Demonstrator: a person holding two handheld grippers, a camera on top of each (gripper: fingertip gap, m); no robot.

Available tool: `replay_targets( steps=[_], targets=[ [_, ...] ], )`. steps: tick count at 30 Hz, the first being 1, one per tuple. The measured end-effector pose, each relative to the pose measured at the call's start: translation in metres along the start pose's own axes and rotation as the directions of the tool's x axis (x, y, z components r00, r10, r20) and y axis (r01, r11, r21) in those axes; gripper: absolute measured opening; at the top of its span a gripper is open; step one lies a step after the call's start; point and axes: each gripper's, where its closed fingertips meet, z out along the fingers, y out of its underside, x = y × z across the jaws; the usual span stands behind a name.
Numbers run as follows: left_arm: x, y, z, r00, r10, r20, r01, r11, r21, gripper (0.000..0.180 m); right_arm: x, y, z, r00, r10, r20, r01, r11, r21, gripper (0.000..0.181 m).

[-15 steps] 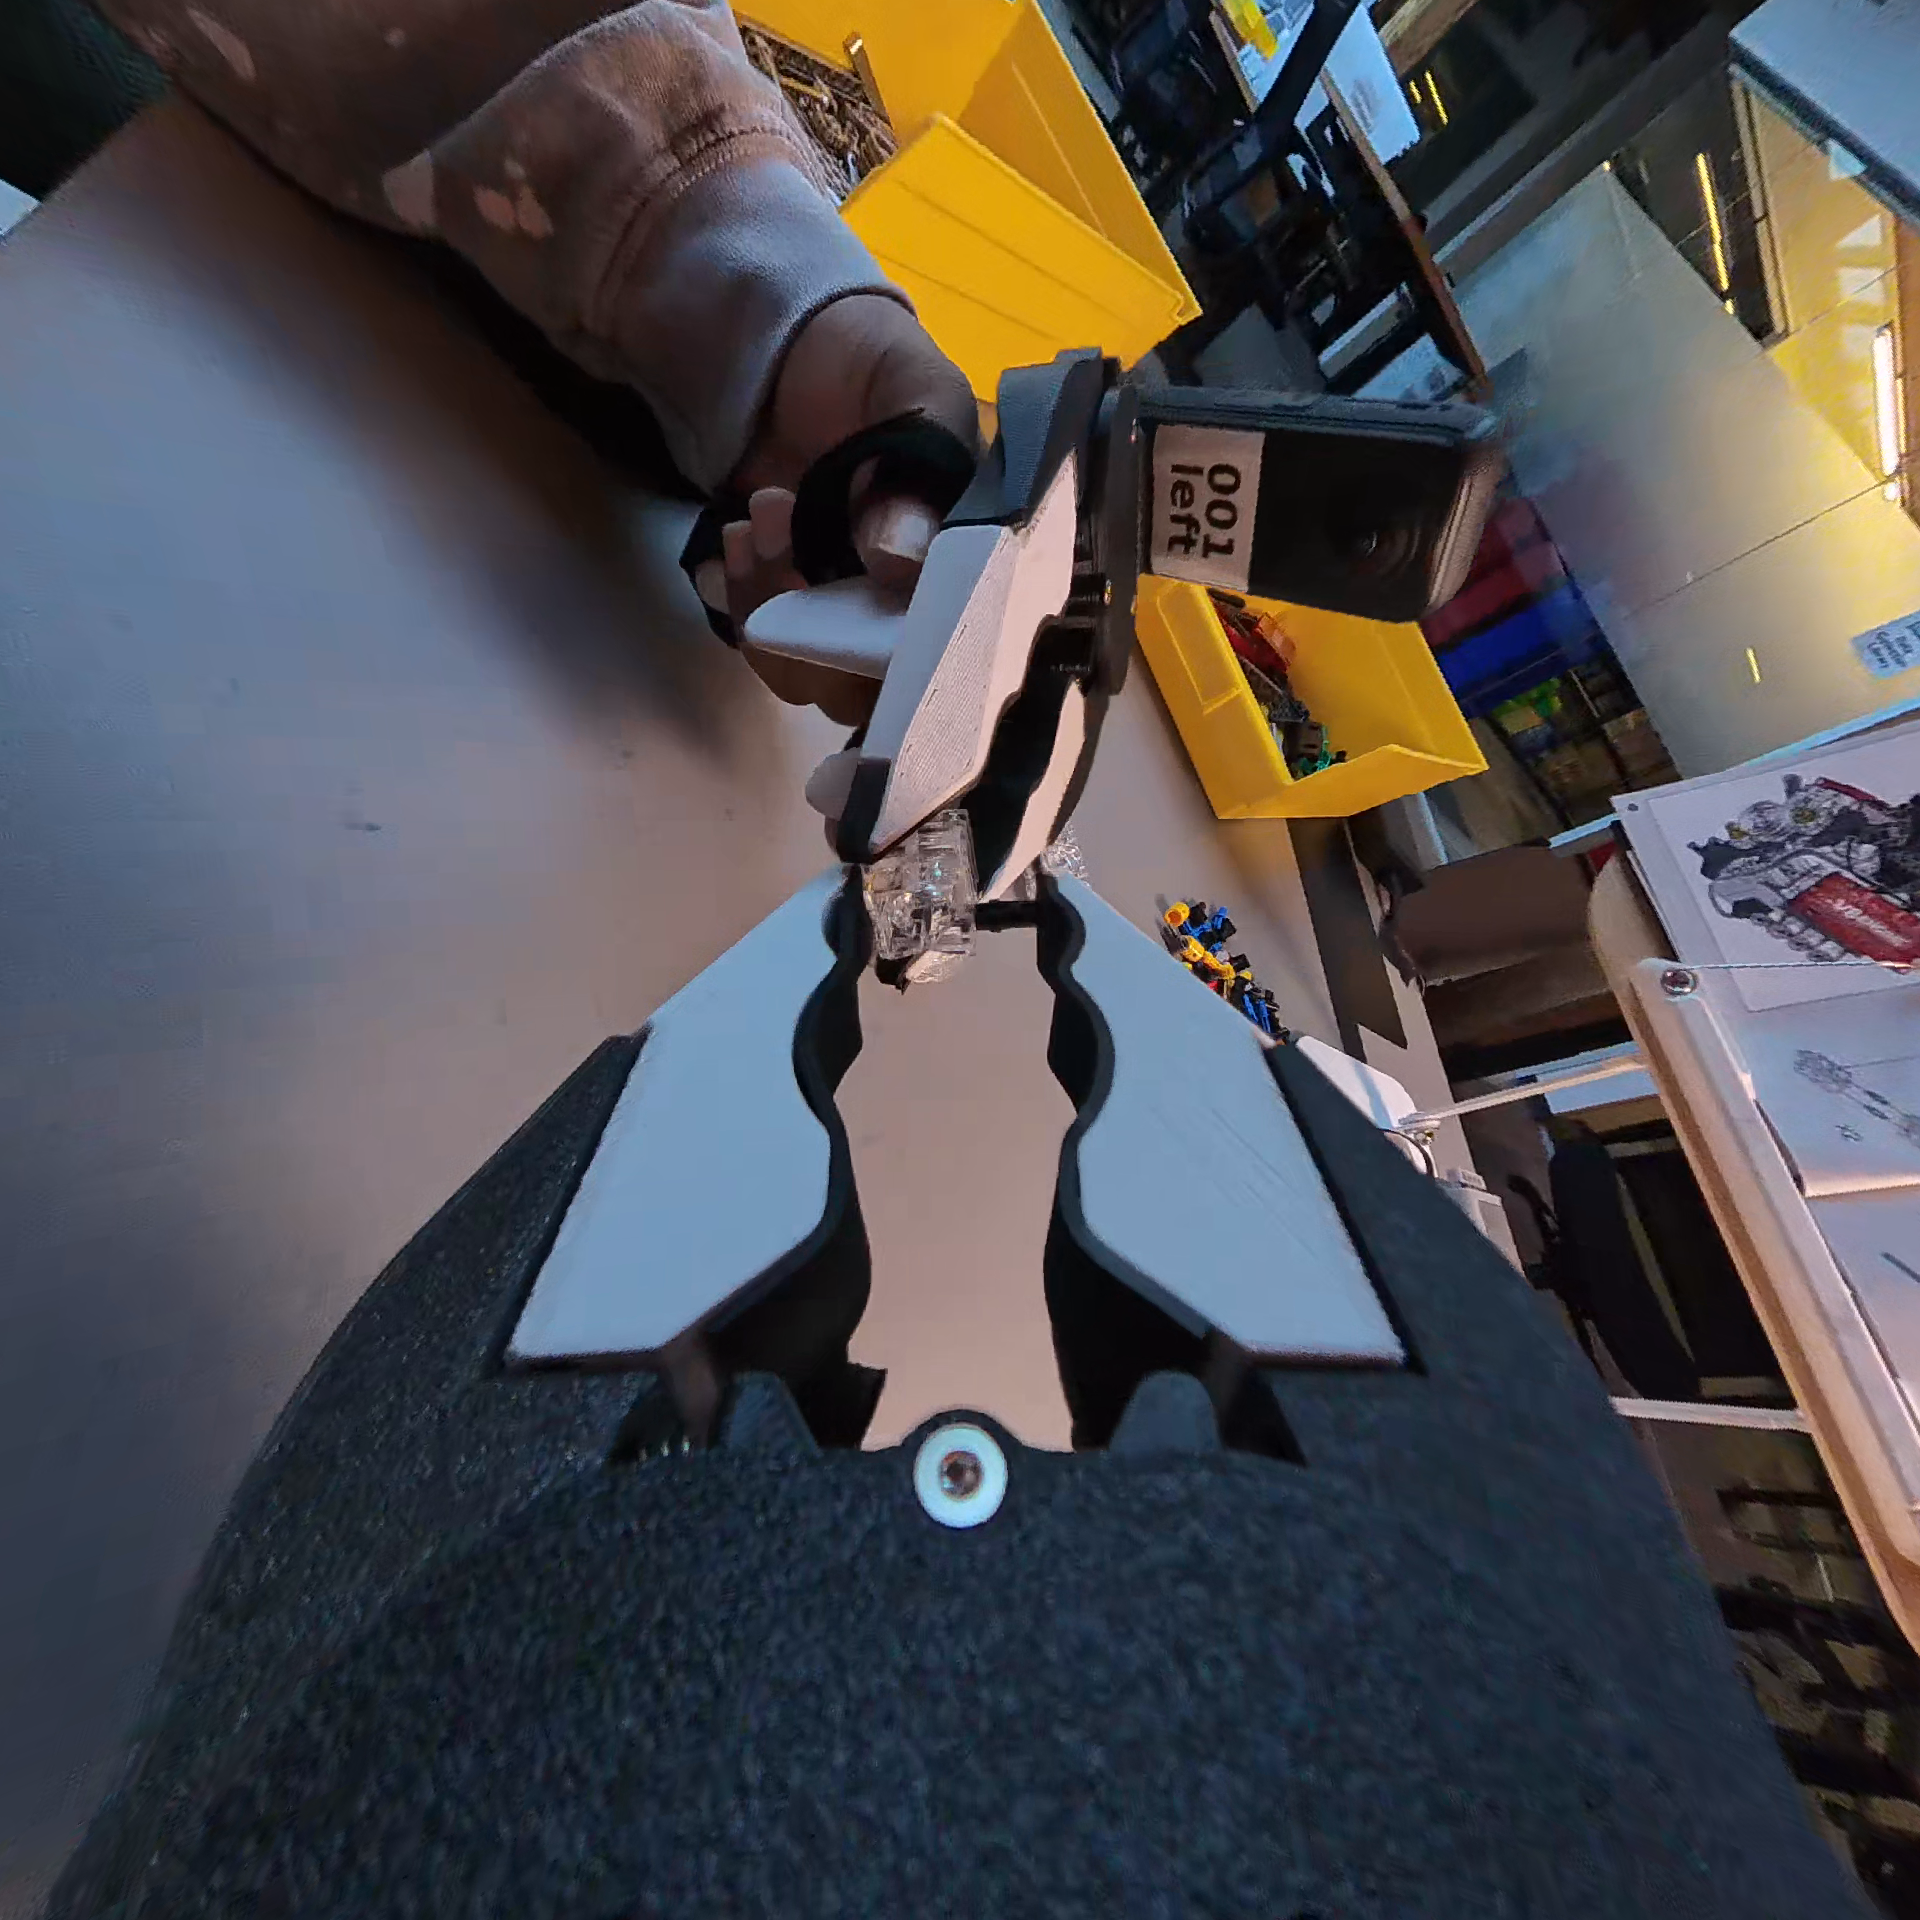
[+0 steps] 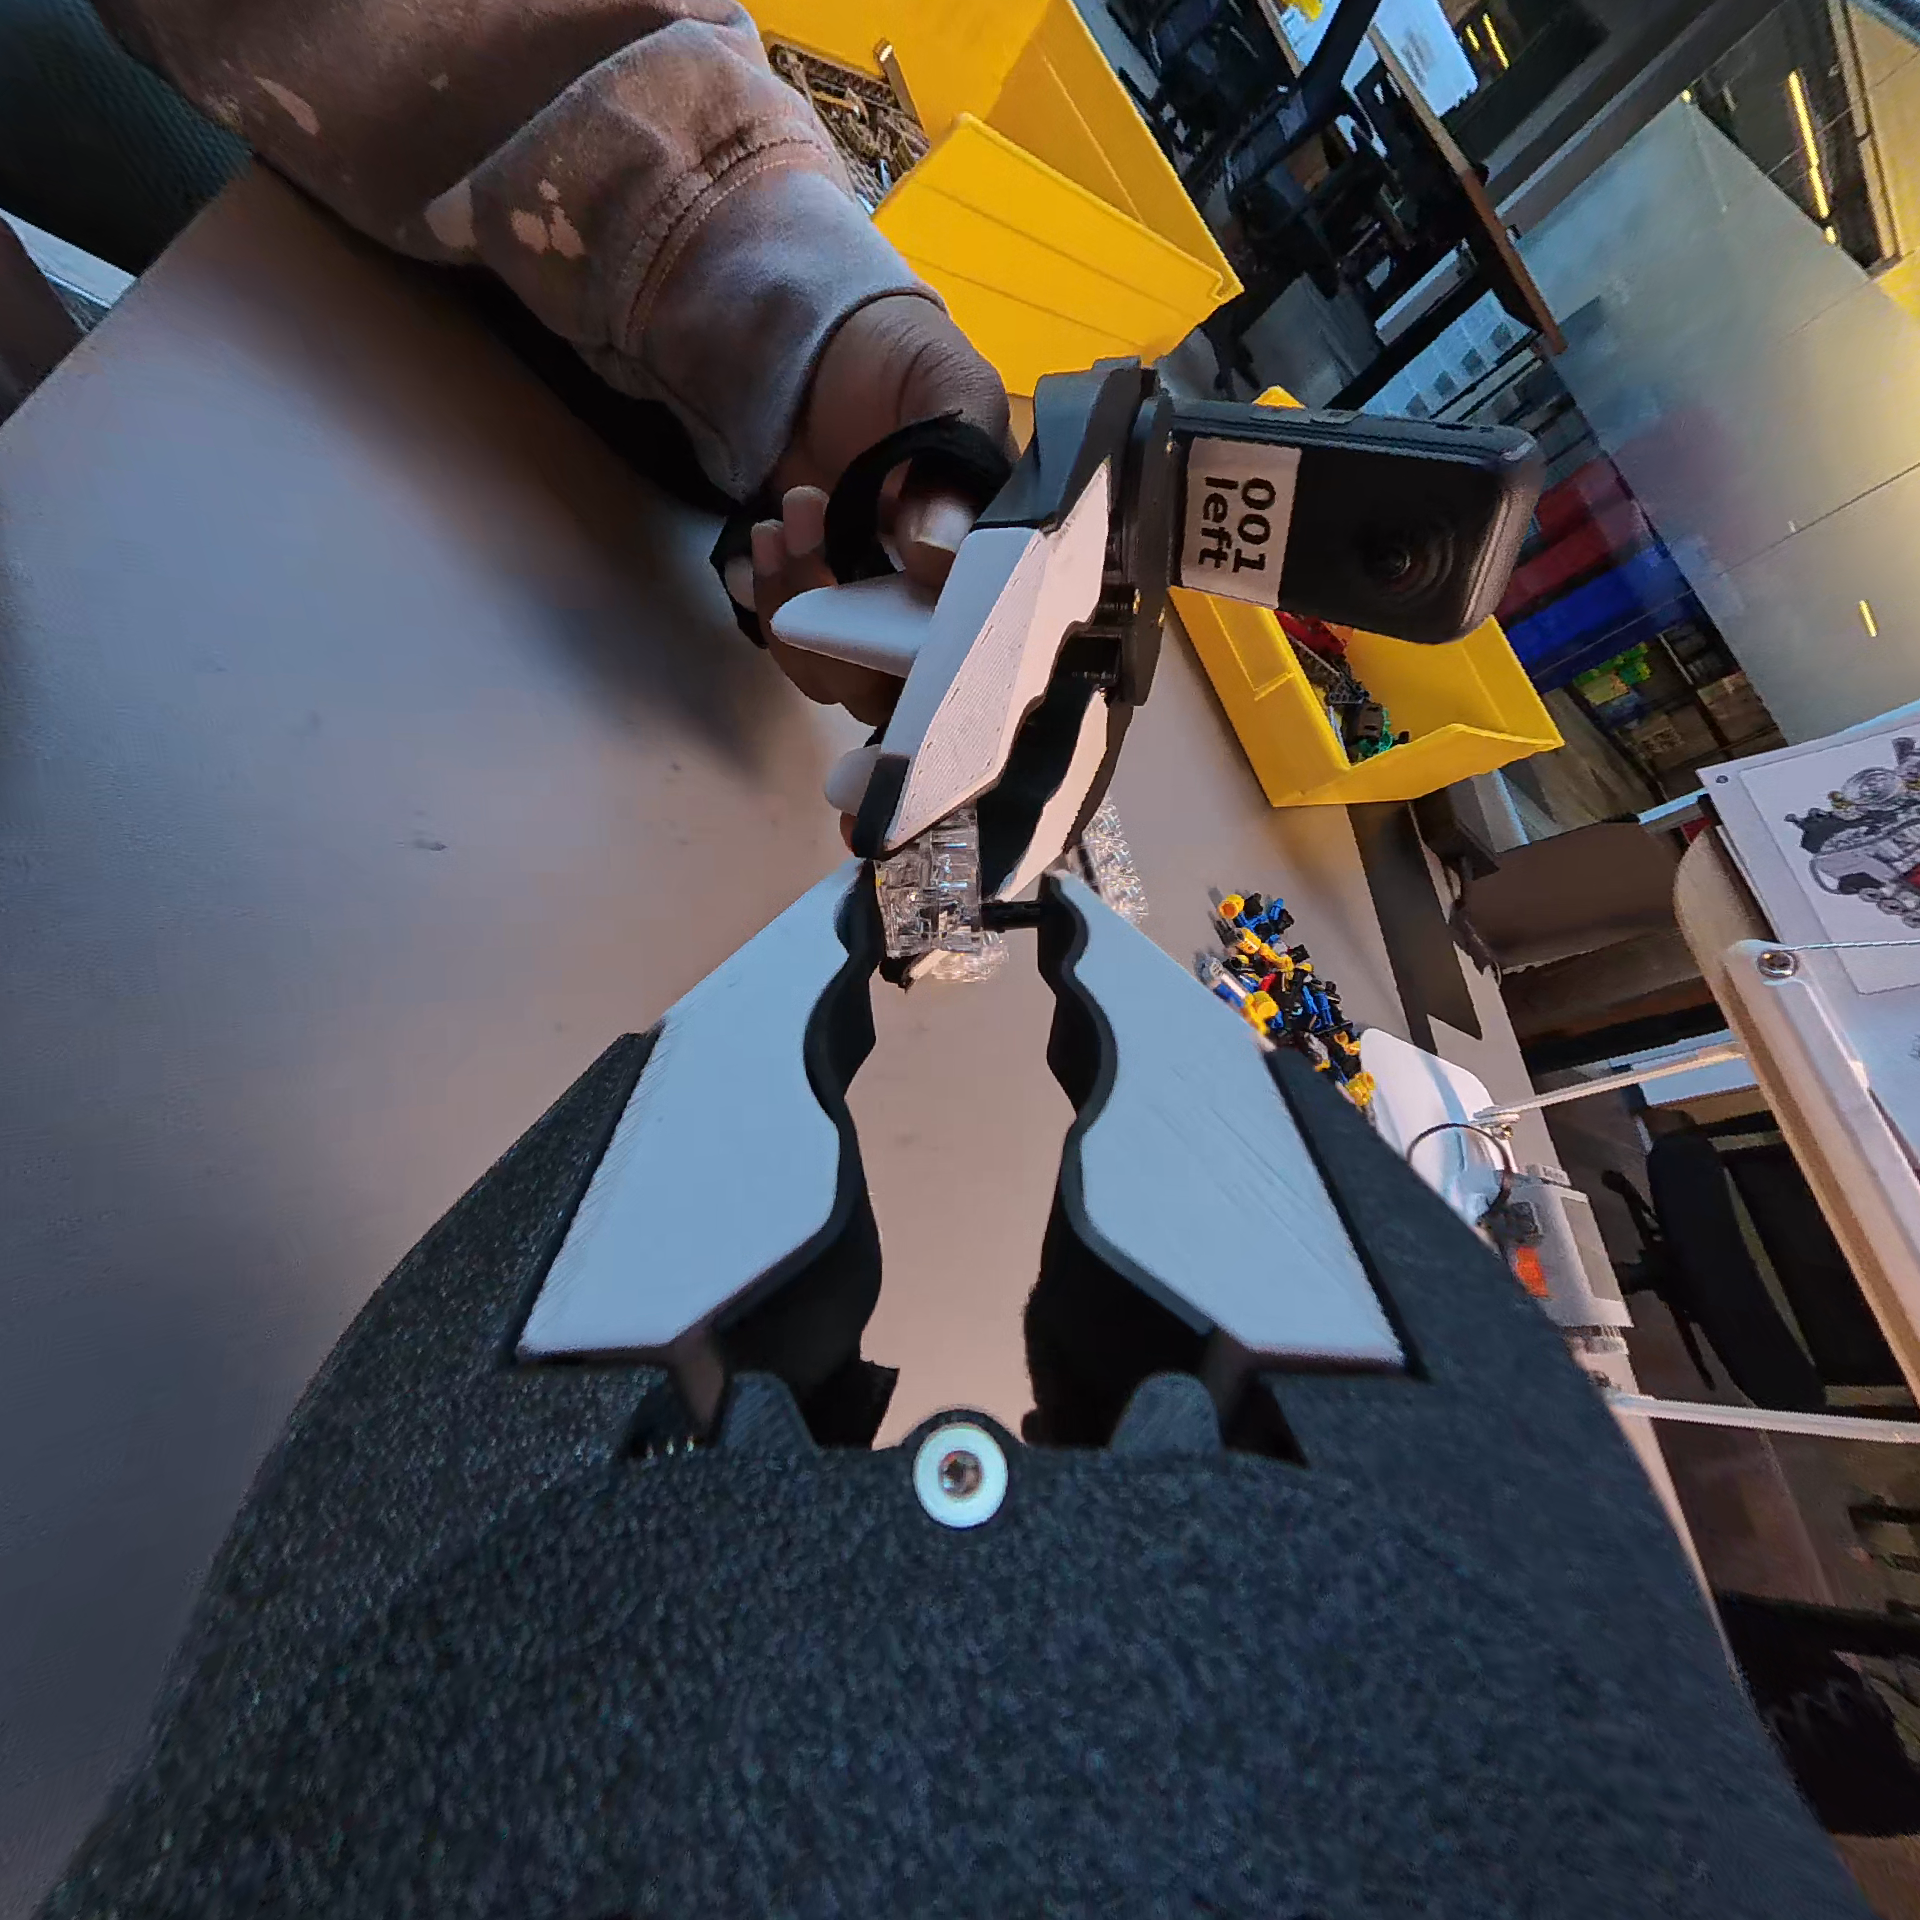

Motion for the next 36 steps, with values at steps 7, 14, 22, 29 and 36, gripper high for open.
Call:
replay_targets(
  steps=[7, 14, 22, 29, 36],
  targets=[
    [-0.004, -0.003, -0.001, 1.000, -0.026, 0.007, 0.026, 1.000, 0.014, 0.021, 0.004, 0.003, 0.001, 0.998, 0.057, -0.028, -0.056, 0.998, 0.018, 0.030],
    [0.004, -0.005, -0.002, 0.997, -0.050, -0.053, 0.052, 0.998, 0.028, 0.021, 0.009, -0.004, -0.002, 0.994, -0.042, -0.098, 0.048, 0.997, 0.055, 0.034],
    [0.007, 0.000, -0.001, 0.996, -0.066, -0.065, 0.066, 0.998, -0.001, 0.021, 0.002, -0.003, 0.000, 0.996, -0.070, -0.061, 0.071, 0.997, 0.019, 0.028],
    [0.007, 0.001, -0.001, 0.997, -0.049, -0.059, 0.048, 0.999, -0.011, 0.021, 0.001, -0.003, 0.000, 0.996, -0.055, -0.072, 0.057, 0.998, 0.024, 0.024],
    [0.002, -0.035, -0.012, 0.998, 0.058, 0.022, -0.061, 0.978, 0.202, 0.024, 0.045, -0.003, -0.007, 0.923, -0.109, -0.369, 0.117, 0.993, 0.000, 0.024]
  ],
)
